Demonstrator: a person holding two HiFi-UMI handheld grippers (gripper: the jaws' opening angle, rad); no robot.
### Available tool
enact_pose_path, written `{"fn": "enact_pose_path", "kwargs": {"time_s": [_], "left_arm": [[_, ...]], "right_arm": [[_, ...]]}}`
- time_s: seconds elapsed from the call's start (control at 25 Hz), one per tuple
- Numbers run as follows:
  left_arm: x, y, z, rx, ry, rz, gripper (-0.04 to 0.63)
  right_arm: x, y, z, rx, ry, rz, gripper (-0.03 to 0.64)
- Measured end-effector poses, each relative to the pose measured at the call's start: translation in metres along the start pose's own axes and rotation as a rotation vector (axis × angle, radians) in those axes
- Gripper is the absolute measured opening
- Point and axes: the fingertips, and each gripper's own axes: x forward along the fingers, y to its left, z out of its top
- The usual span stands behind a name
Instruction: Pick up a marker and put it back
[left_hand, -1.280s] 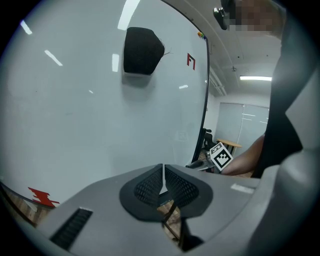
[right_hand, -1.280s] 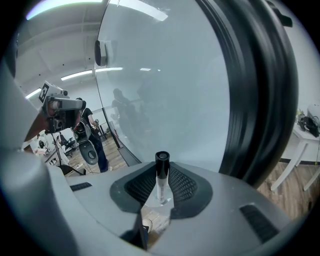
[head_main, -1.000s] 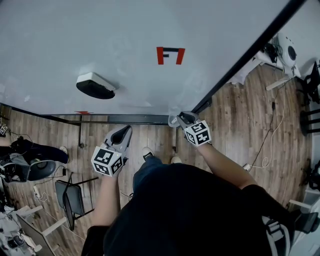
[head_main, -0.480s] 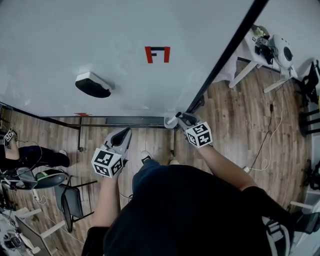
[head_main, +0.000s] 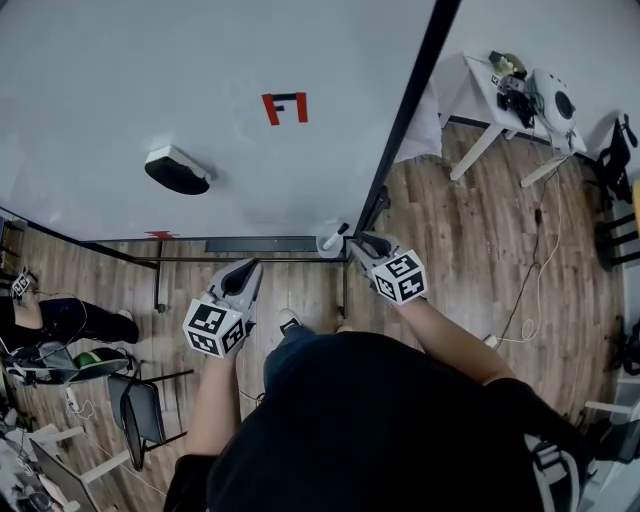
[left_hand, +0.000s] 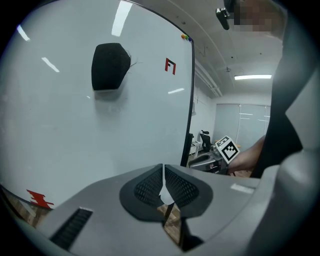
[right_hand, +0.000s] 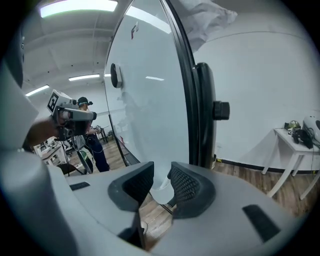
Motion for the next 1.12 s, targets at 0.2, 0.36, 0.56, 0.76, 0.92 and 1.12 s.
{"fn": "enact_pose_path", "kwargs": {"time_s": [0.2,0.36,0.56,0.76,0.92,1.12], "left_arm": [[0.000,-0.014,0.004,0.011,-0.008,-0.005,0.026],[-0.001,-0.026,0.006,0.019,-0.013,-0.009,0.026],[-0.002,-0.039,0.007,0.022,-0.018,-0.009,0.026],[-0.005,-0.048,0.003,0.027,-0.019,-0.008,0.026],[-0.008,-0.052,0.001,0.027,-0.021,-0.003,0.026],[-0.012,-0.061,-0.003,0.025,-0.017,-0.003,0.026]], "right_arm": [[-0.021,0.005,0.010,-0.003,-0.036,0.011,0.094],[-0.037,0.006,0.013,-0.003,-0.054,0.012,0.084],[-0.052,0.003,0.012,0.004,-0.071,0.011,0.065],[-0.063,0.004,0.008,0.003,-0.076,0.017,0.051],[-0.068,0.005,0.007,0.001,-0.079,0.025,0.041],[-0.076,0.008,0.005,0.002,-0.079,0.034,0.029]]}}
